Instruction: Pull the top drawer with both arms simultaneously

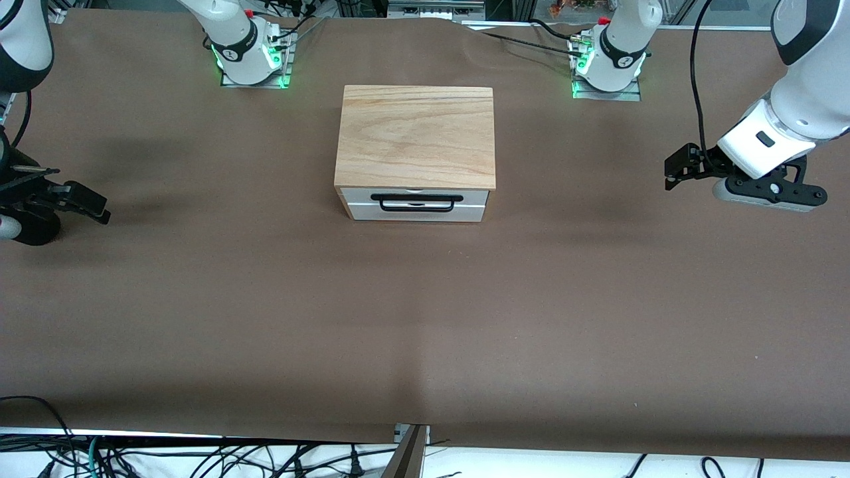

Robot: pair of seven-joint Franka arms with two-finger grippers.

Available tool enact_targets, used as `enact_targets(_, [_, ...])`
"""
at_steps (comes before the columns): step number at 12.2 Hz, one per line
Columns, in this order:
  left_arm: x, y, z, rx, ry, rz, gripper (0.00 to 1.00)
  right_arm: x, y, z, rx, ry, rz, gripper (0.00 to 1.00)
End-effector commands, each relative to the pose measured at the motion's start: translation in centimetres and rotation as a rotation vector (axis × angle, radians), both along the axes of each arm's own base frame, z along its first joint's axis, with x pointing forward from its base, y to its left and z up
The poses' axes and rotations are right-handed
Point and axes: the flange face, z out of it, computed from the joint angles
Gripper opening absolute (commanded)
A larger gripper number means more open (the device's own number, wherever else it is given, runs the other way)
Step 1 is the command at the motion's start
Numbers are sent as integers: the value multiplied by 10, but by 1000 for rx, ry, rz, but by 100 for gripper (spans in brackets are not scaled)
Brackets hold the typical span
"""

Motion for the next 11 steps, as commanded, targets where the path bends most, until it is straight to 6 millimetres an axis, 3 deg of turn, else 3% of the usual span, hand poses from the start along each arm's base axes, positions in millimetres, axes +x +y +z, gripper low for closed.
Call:
enact_targets(1, [0,0,6,19,5,-13,100,-3,3,4,-7,6,5,100])
enact_targets(11, [2,0,7,16,10,-19,100,-3,3,5,-7,5,5,100])
